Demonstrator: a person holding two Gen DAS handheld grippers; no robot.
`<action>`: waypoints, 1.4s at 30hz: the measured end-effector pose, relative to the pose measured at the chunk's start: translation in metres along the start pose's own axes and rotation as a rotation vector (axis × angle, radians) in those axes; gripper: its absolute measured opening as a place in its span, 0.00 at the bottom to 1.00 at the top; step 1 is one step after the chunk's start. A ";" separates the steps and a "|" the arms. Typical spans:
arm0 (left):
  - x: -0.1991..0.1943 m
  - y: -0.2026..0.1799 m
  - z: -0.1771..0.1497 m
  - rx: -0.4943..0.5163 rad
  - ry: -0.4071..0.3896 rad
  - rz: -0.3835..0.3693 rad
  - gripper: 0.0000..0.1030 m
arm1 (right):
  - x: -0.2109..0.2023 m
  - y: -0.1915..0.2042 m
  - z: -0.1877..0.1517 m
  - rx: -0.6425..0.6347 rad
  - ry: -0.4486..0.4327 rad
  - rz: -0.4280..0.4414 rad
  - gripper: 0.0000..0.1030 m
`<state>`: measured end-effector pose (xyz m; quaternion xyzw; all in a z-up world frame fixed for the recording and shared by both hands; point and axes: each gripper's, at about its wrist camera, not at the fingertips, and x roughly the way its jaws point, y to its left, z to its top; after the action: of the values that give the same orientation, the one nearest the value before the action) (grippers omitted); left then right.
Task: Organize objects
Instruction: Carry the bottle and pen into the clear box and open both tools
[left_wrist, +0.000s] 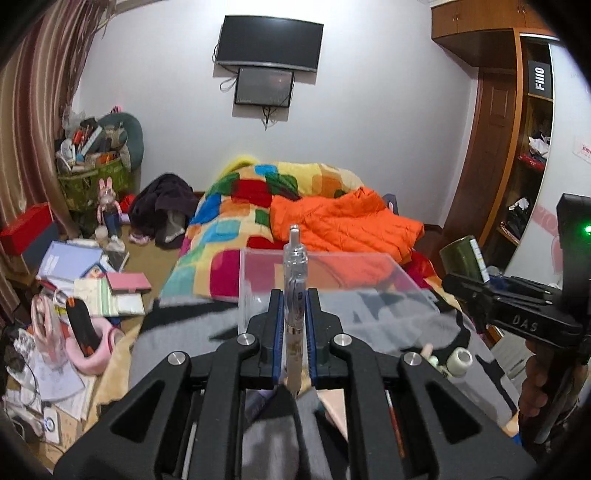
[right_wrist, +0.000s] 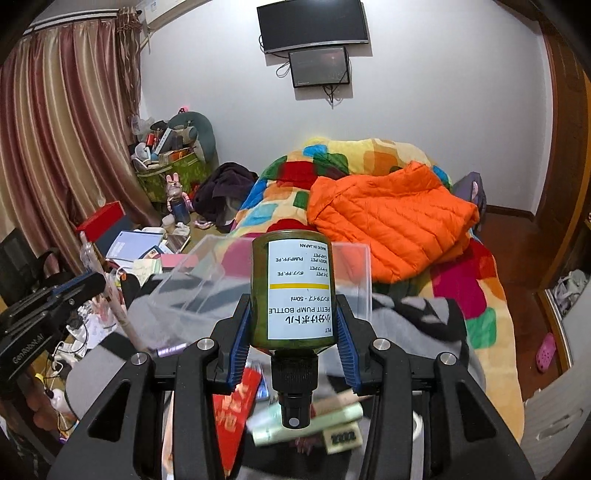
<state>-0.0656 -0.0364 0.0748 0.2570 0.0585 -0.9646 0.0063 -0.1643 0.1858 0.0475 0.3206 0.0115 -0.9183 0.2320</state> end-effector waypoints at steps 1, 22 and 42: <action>0.002 -0.001 0.006 0.008 -0.009 0.009 0.10 | 0.005 -0.001 0.004 0.001 0.004 -0.001 0.37; 0.115 0.005 0.024 0.049 0.152 0.048 0.10 | 0.132 -0.013 0.011 -0.032 0.255 -0.038 0.37; 0.085 0.029 -0.018 0.078 0.223 0.024 0.65 | 0.120 -0.005 0.001 -0.110 0.310 -0.046 0.54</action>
<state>-0.1293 -0.0617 0.0135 0.3633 0.0180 -0.9315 0.0015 -0.2498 0.1392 -0.0235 0.4451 0.1048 -0.8608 0.2235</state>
